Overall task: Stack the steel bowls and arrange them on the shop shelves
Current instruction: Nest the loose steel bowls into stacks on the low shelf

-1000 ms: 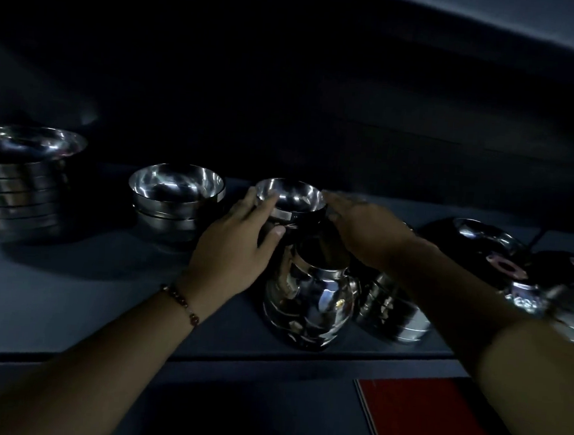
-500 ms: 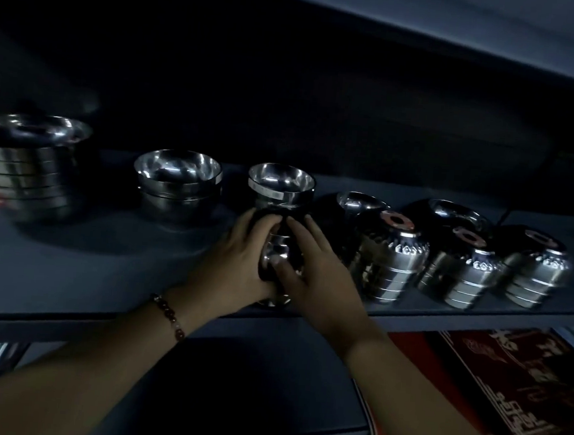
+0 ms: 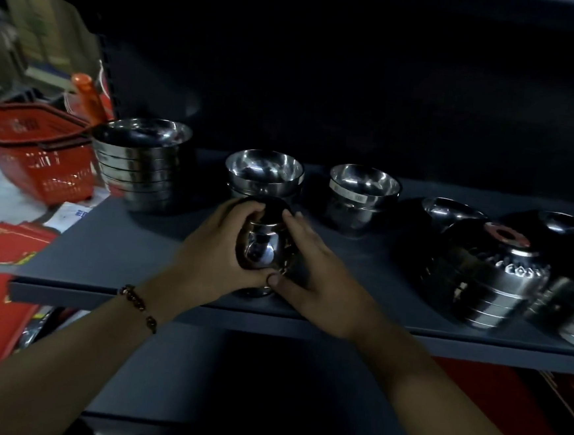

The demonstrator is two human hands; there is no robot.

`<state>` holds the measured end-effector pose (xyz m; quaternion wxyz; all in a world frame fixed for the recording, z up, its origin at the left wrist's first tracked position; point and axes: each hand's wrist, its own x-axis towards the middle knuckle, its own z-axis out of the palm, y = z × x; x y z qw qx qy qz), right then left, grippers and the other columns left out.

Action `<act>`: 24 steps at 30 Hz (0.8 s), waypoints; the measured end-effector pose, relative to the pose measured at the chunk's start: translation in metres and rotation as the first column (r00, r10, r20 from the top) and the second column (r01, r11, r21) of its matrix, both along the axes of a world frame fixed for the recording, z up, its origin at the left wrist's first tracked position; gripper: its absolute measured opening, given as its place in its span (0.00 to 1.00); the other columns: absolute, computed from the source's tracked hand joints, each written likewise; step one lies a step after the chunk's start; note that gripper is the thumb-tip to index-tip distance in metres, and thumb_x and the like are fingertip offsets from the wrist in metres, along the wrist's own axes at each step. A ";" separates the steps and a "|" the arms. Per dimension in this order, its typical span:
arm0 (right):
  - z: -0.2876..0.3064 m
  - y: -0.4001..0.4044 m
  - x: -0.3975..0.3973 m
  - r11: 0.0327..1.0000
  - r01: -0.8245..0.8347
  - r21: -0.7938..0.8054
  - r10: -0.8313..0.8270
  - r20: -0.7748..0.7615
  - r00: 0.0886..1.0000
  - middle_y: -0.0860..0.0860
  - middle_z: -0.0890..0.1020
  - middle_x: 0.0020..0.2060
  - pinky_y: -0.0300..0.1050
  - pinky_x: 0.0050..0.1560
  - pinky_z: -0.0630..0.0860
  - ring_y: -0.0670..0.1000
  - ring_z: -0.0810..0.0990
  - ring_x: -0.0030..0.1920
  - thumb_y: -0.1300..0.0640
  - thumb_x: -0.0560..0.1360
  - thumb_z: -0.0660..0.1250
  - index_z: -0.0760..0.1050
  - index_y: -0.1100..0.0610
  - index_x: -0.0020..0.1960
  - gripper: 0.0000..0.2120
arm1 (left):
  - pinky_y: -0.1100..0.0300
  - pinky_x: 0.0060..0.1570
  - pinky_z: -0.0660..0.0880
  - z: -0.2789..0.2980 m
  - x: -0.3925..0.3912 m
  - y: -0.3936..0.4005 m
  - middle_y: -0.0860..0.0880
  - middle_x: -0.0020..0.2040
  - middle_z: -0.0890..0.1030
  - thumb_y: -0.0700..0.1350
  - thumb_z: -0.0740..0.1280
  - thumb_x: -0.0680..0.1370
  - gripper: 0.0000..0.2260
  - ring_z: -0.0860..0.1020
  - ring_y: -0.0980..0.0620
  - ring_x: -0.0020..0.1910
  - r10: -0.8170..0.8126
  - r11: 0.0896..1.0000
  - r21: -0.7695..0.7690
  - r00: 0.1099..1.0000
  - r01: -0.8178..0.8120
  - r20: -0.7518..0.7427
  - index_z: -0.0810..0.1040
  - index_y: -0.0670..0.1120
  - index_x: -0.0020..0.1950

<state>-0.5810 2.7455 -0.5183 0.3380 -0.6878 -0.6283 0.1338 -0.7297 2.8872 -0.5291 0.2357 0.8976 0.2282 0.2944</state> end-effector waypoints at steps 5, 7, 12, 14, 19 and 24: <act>0.001 -0.009 -0.002 0.999 0.000 0.052 0.000 0.003 1.000 0.42 0.51 0.79 0.35 0.76 0.50 0.36 0.47 0.77 0.55 0.74 0.72 0.48 0.46 0.80 0.44 | 0.59 0.62 0.71 0.012 -0.007 0.000 0.59 0.73 0.64 0.68 0.74 0.58 0.46 0.70 0.59 0.65 0.026 0.999 0.043 0.998 -0.028 0.049 0.64 0.57 0.73; 0.003 -0.017 0.001 0.994 0.047 0.099 -0.047 -0.009 0.999 0.44 0.53 0.79 0.34 0.75 0.51 0.36 0.49 0.77 0.57 0.73 0.73 0.49 0.44 0.79 0.45 | 0.62 0.61 0.69 0.020 -0.007 -0.004 0.64 0.71 0.62 0.69 0.73 0.57 0.45 0.69 0.63 0.65 0.009 0.999 0.038 0.995 -0.013 0.103 0.63 0.60 0.72; 0.004 -0.042 0.016 0.945 0.162 0.283 -0.120 -0.159 0.980 0.40 0.63 0.76 0.37 0.74 0.59 0.37 0.59 0.75 0.59 0.73 0.74 0.51 0.42 0.78 0.43 | 0.78 0.59 0.66 0.042 0.005 -0.038 0.65 0.70 0.65 0.67 0.76 0.58 0.45 0.68 0.72 0.66 -0.107 0.992 -0.039 0.960 0.121 0.259 0.62 0.63 0.72; 0.003 -0.054 0.025 0.919 0.201 0.338 -0.125 -0.233 0.964 0.38 0.66 0.74 0.39 0.73 0.63 0.39 0.63 0.74 0.59 0.75 0.73 0.54 0.46 0.79 0.40 | 0.70 0.60 0.70 0.044 0.016 -0.053 0.63 0.70 0.69 0.64 0.77 0.59 0.43 0.72 0.65 0.66 -0.152 0.974 -0.114 0.941 0.194 0.304 0.63 0.65 0.71; 0.006 -0.071 0.049 0.850 0.314 0.423 -0.109 -0.443 0.890 0.34 0.77 0.64 0.30 0.62 0.69 0.38 0.74 0.66 0.63 0.77 0.67 0.66 0.50 0.72 0.26 | 0.71 0.55 0.73 0.038 0.042 -0.084 0.67 0.62 0.77 0.57 0.77 0.63 0.36 0.78 0.64 0.60 -0.227 0.825 -0.395 0.878 0.404 0.422 0.65 0.63 0.68; 0.008 -0.076 0.067 0.812 0.491 0.316 -0.217 -0.617 0.757 0.44 0.84 0.47 0.31 0.50 0.73 0.38 0.80 0.49 0.63 0.81 0.62 0.79 0.57 0.56 0.09 | 0.58 0.48 0.79 0.024 0.069 -0.094 0.58 0.51 0.84 0.67 0.72 0.66 0.26 0.82 0.58 0.49 -0.184 0.585 -0.643 0.853 0.495 0.489 0.74 0.62 0.61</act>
